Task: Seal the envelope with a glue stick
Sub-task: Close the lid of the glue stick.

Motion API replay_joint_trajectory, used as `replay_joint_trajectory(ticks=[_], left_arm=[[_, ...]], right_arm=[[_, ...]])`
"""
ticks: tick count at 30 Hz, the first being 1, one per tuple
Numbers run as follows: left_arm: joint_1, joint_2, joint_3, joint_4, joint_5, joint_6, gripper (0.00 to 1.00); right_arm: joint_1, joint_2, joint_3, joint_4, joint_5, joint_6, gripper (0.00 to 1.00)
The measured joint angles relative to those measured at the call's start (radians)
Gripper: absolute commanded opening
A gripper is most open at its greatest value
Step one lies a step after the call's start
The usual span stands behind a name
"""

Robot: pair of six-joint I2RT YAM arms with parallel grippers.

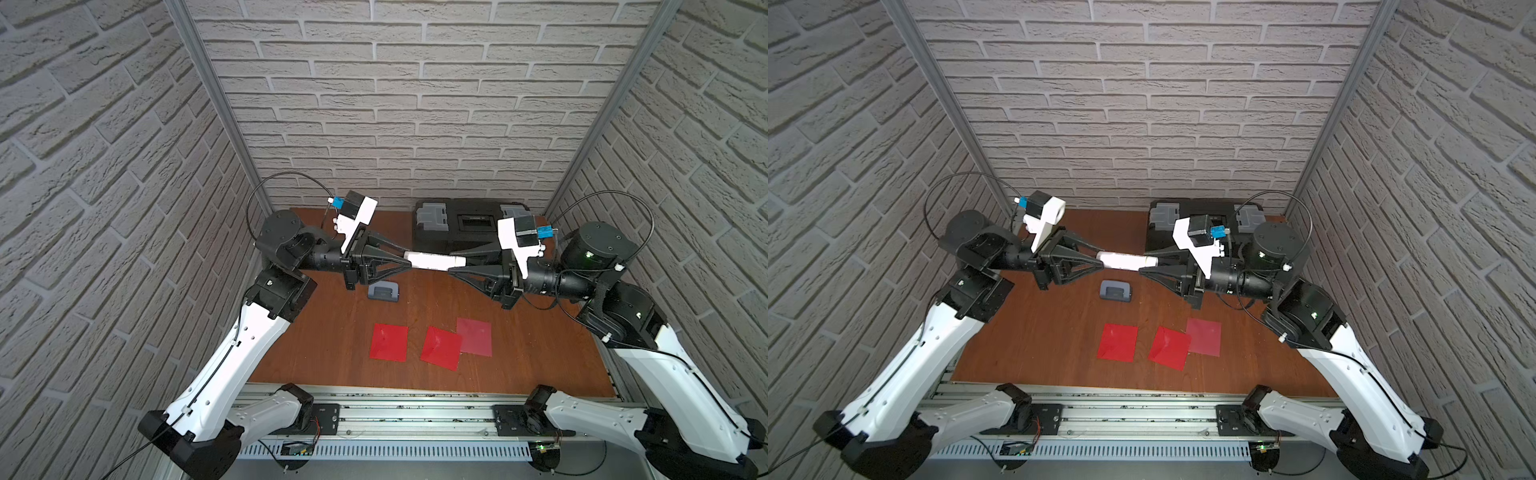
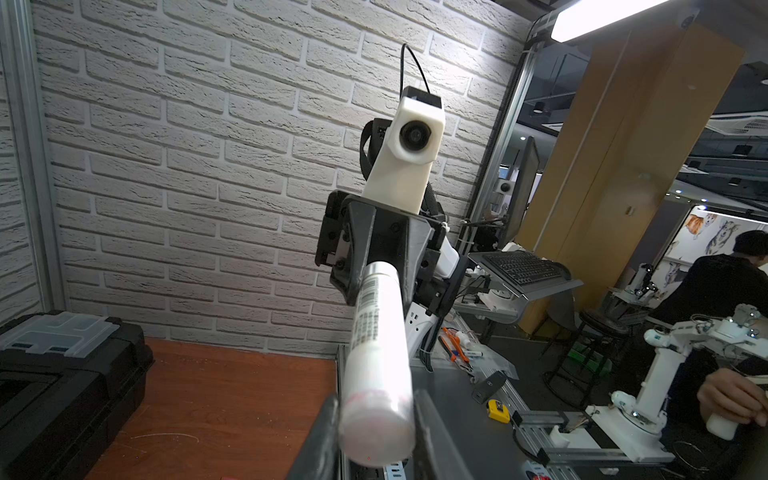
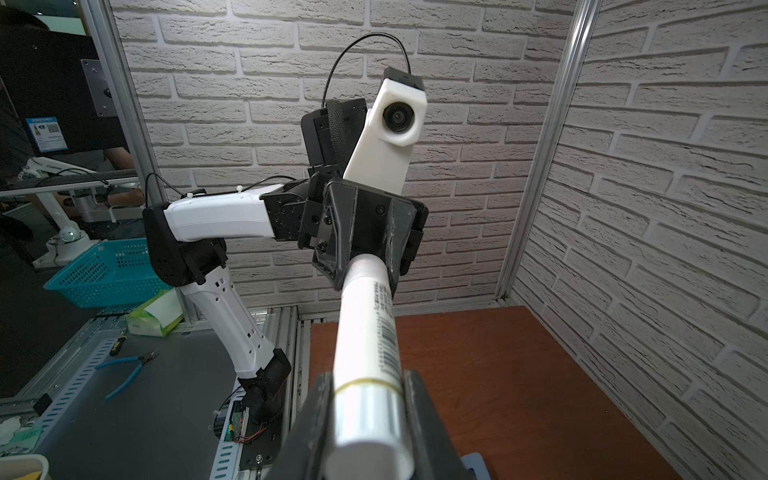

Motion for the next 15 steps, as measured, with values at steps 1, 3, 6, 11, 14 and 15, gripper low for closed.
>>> replay_joint_trajectory(ticks=[1,3,6,11,14,15], left_arm=[[0.0,0.0,0.0,-0.001,0.0,0.002,0.17],[0.003,-0.006,0.0,-0.003,-0.003,0.008,0.2],[0.029,-0.011,-0.007,-0.011,-0.01,0.015,0.37],[0.124,-0.051,-0.06,-0.029,-0.048,0.024,0.64],[0.203,-0.09,-0.077,-0.072,-0.068,0.042,0.68],[0.225,-0.104,-0.078,-0.091,-0.076,0.053,0.69]], right_arm=[[0.0,-0.001,0.0,0.001,0.005,0.0,0.03],[0.0,-0.007,-0.012,0.009,0.018,0.0,0.03],[0.004,-0.024,-0.057,0.024,0.056,-0.001,0.03],[0.024,-0.055,-0.175,0.034,0.138,0.0,0.03],[0.027,-0.085,-0.246,0.028,0.2,0.005,0.03],[0.027,-0.098,-0.266,0.027,0.219,0.01,0.03]])
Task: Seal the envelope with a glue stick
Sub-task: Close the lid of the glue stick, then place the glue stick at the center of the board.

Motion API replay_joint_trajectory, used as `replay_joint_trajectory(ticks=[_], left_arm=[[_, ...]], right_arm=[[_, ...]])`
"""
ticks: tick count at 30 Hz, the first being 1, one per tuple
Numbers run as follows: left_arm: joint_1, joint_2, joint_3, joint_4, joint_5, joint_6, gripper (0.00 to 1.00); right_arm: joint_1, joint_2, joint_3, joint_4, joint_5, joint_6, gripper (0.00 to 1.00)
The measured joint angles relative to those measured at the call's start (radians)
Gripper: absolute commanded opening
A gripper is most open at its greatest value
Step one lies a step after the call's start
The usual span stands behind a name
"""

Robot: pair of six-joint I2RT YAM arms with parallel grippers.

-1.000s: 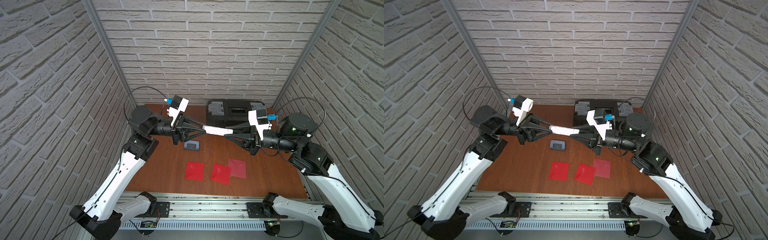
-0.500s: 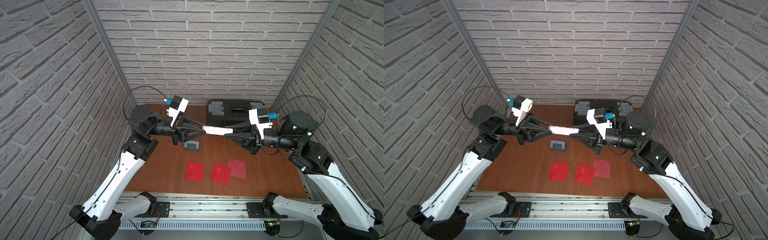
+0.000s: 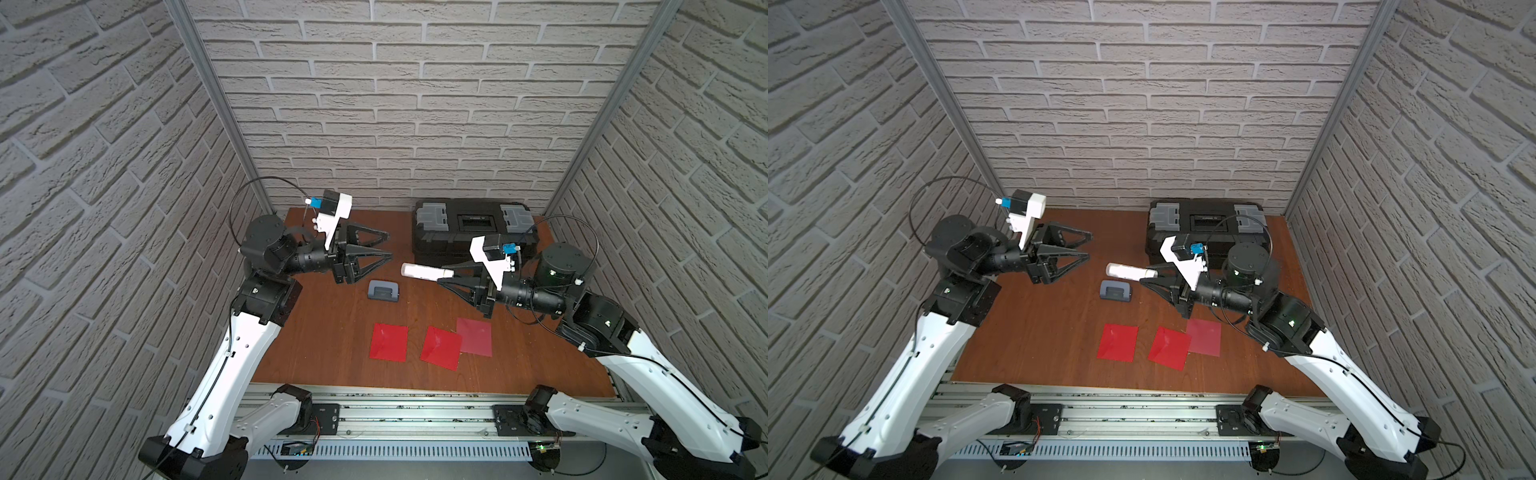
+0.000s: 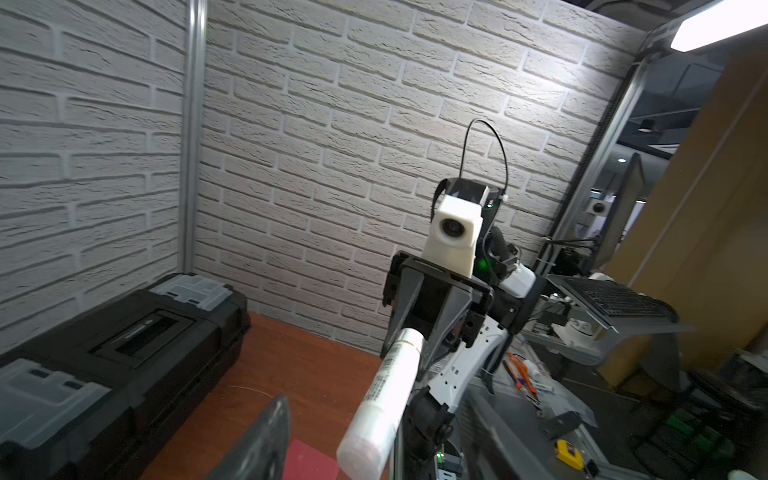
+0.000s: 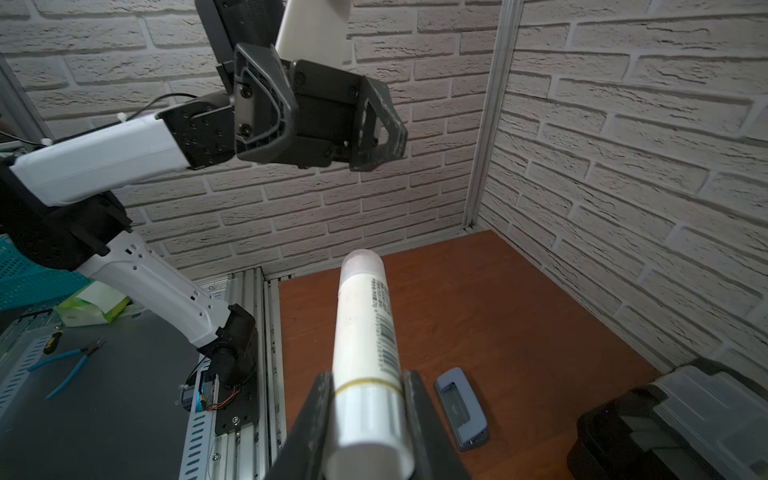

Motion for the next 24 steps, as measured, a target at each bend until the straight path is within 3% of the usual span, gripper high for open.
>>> replay_joint_trajectory(ticks=[9,17,24], left_arm=[[0.064,-0.062,-0.061,-0.128,-0.173,0.105,0.7],[0.071,-0.051,-0.23,-0.15,-0.361,0.108,0.71],[0.081,-0.042,-0.312,-0.145,-0.466,0.095,0.71]], right_arm=[[-0.006,-0.033,-0.321,0.122,0.138,0.081,0.03],[-0.065,0.241,-0.529,0.281,0.129,0.153,0.03],[-0.141,0.529,-0.54,0.449,0.026,0.179,0.03]])
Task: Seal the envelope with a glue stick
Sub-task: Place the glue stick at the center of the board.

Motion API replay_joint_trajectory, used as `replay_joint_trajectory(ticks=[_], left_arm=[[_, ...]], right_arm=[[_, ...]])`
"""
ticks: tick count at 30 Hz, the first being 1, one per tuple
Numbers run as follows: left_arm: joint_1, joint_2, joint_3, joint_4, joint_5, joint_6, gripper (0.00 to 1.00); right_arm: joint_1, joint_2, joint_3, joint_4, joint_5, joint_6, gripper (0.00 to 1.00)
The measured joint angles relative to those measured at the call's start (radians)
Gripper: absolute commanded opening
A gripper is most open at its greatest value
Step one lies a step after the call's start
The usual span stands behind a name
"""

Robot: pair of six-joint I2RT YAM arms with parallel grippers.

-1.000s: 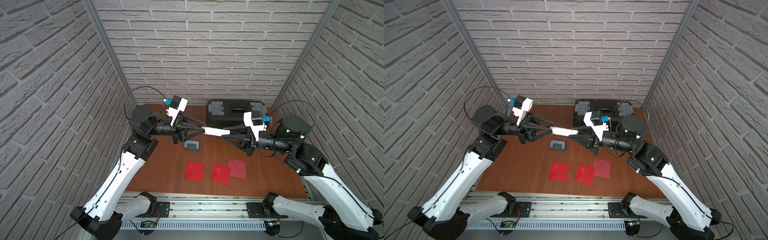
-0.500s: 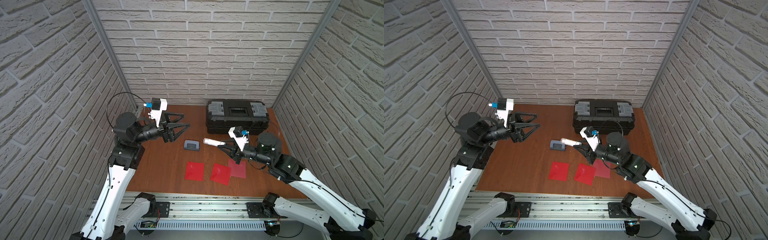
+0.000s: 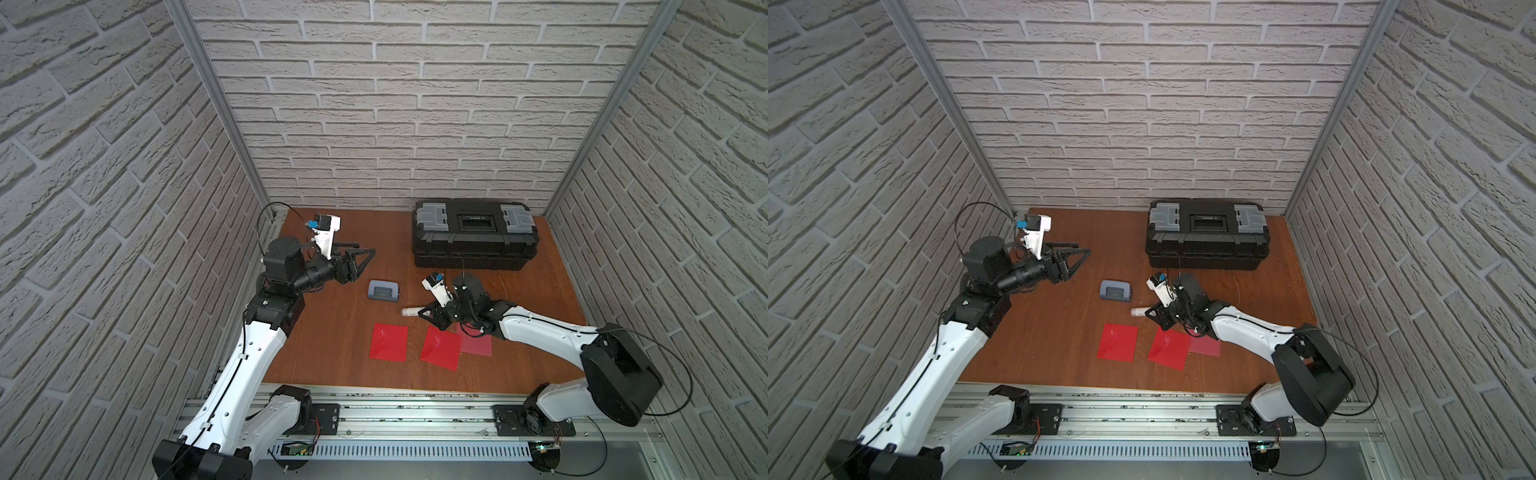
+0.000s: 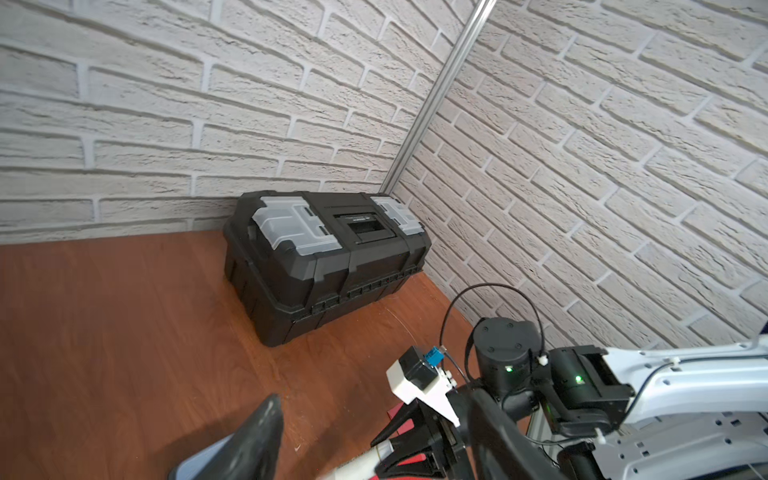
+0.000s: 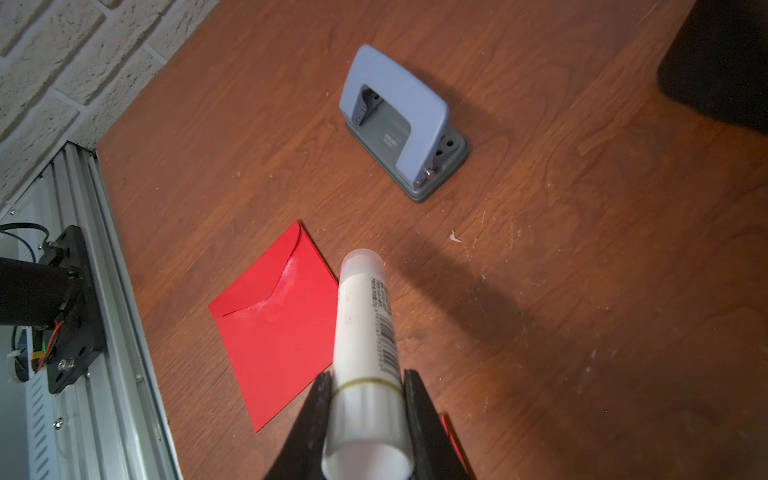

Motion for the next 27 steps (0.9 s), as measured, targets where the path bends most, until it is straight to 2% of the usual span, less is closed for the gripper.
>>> replay_joint_trajectory(ticks=[5,11,13,16,21,23,25,26,27], left_arm=[[0.012,0.013,-0.075,0.01,-0.055,-0.023,0.71],[0.029,0.025,-0.125,0.013,-0.1,-0.042,0.71],[0.036,0.025,-0.131,0.014,-0.114,-0.041,0.72],[0.047,0.025,-0.137,0.013,-0.148,-0.036,0.77],[0.059,0.024,-0.145,-0.019,-0.264,-0.003,0.94],[0.06,0.024,-0.153,-0.045,-0.351,0.016,0.98],[0.061,0.025,-0.17,-0.067,-0.451,0.031,0.98],[0.061,0.027,-0.183,-0.078,-0.521,0.04,0.98],[0.061,0.031,-0.198,-0.087,-0.578,0.048,0.98]], right_arm=[[-0.014,0.144,0.004,0.105,-0.055,0.014,0.07],[-0.036,0.159,-0.008,0.171,-0.062,0.03,0.35],[-0.049,0.157,-0.017,0.169,-0.058,0.031,0.41],[-0.068,0.145,-0.027,0.148,-0.049,0.028,0.47],[-0.101,0.055,-0.027,0.08,-0.016,0.009,0.57],[-0.117,-0.003,-0.027,0.047,0.013,0.004,0.67],[-0.135,-0.07,-0.027,0.01,0.058,0.002,0.77],[-0.146,-0.112,-0.027,-0.013,0.092,0.001,0.89],[-0.159,-0.149,-0.027,-0.032,0.127,0.003,0.96]])
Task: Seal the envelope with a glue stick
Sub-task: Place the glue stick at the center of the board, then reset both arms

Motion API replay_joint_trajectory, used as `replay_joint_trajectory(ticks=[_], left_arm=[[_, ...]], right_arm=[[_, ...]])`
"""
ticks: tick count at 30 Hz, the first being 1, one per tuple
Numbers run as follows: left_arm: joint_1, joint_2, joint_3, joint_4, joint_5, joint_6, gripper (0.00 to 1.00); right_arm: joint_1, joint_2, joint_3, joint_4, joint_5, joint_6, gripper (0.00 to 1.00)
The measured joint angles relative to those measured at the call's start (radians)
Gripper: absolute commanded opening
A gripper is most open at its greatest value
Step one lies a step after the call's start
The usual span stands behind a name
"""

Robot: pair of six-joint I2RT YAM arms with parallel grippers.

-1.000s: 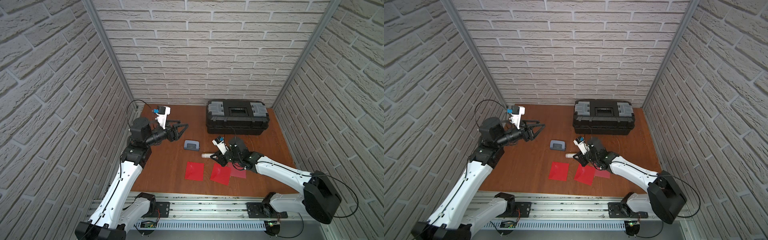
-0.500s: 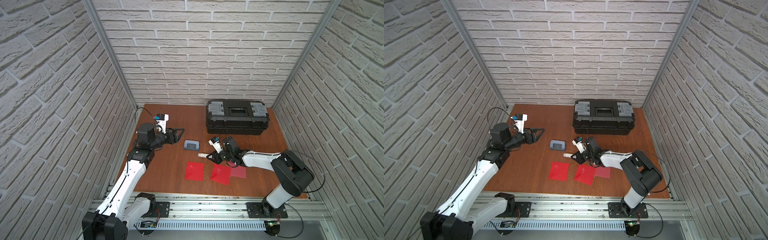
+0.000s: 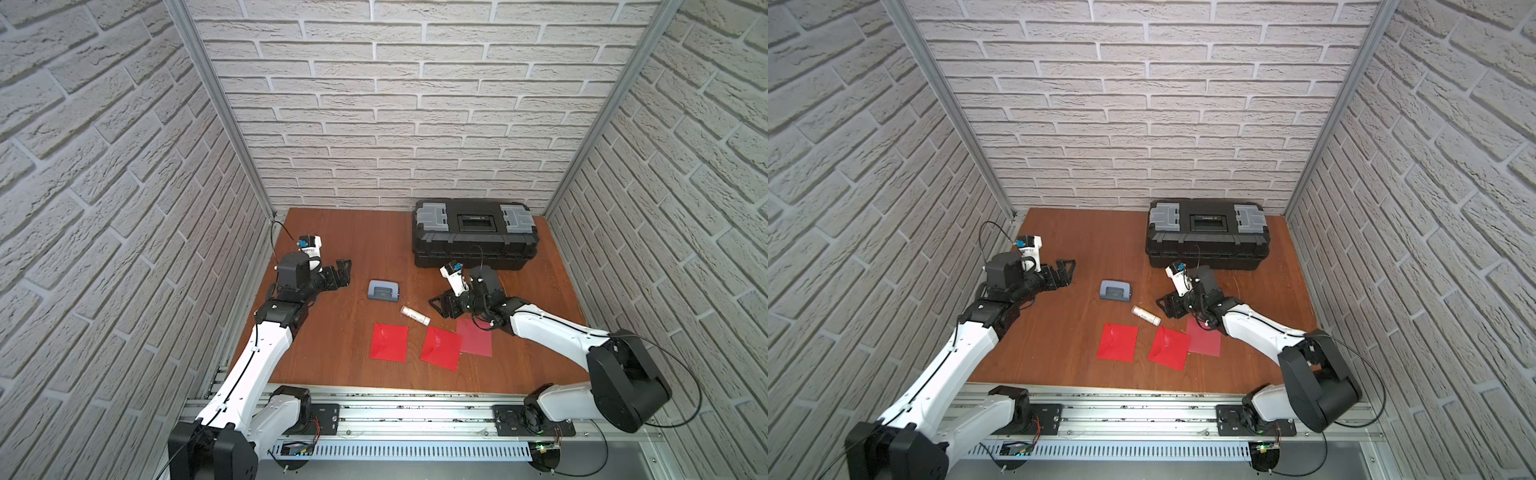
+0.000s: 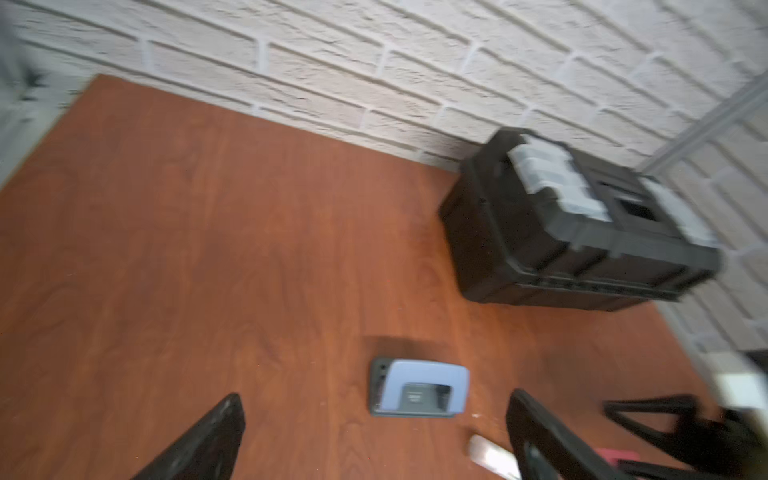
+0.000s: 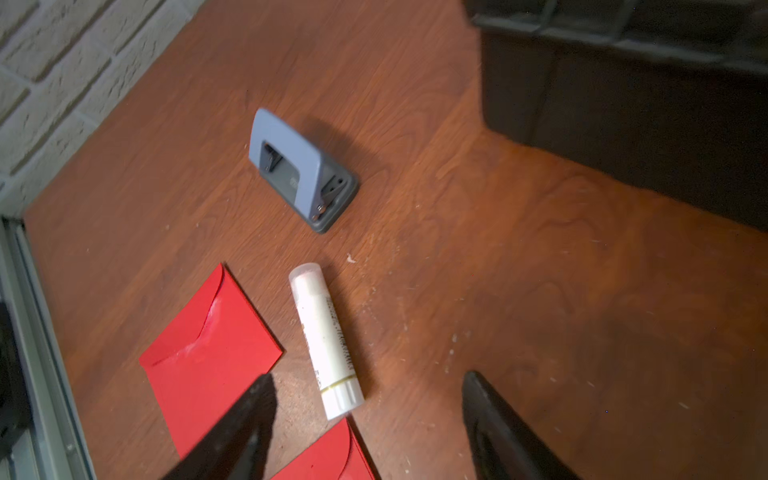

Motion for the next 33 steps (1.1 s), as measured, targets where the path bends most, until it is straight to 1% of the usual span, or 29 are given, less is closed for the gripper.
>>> replay_joint_trajectory(ticks=[1,4,6,8,11,15,17,19,22,24,26,29,33], left_arm=[[0.001,0.007,-0.014,-0.005,-0.062,0.008,0.98],[0.006,0.039,-0.068,0.002,-0.227,0.039,0.98],[0.008,0.068,-0.117,0.04,-0.347,0.074,0.98],[0.011,0.103,-0.164,0.103,-0.432,0.117,0.98],[0.017,0.174,-0.228,0.238,-0.518,0.184,0.98],[0.024,0.308,-0.277,0.457,-0.58,0.28,0.98],[0.034,0.375,-0.296,0.569,-0.587,0.31,0.98],[0.047,0.417,-0.31,0.641,-0.581,0.335,0.98],[0.08,0.447,-0.345,0.787,-0.546,0.355,0.98],[0.118,0.482,-0.355,0.876,-0.5,0.356,0.98],[0.156,0.513,-0.354,0.912,-0.447,0.348,0.98],[0.189,0.528,-0.354,0.937,-0.388,0.338,0.98],[0.195,0.557,-0.362,1.02,-0.314,0.34,0.98]], right_arm=[[-0.012,-0.032,0.0,-0.016,0.037,0.0,1.0],[-0.068,-0.114,0.0,-0.068,0.167,0.011,1.0],[-0.116,-0.153,-0.002,-0.097,0.269,0.007,1.0],[-0.158,-0.186,-0.024,-0.096,0.37,-0.012,0.99],[-0.233,-0.228,-0.101,-0.038,0.464,-0.052,0.99],[-0.336,-0.24,-0.249,0.13,0.483,-0.093,0.99],[-0.381,-0.224,-0.313,0.227,0.461,-0.091,0.99],[-0.412,-0.184,-0.357,0.327,0.441,-0.092,0.99],[-0.426,-0.101,-0.39,0.459,0.395,-0.114,0.99],[-0.429,-0.058,-0.388,0.53,0.362,-0.132,0.99],[-0.433,-0.014,-0.378,0.6,0.328,-0.14,0.99],[-0.436,0.069,-0.354,0.685,0.291,-0.15,0.99],[-0.437,0.154,-0.343,0.757,0.274,-0.153,0.99]])
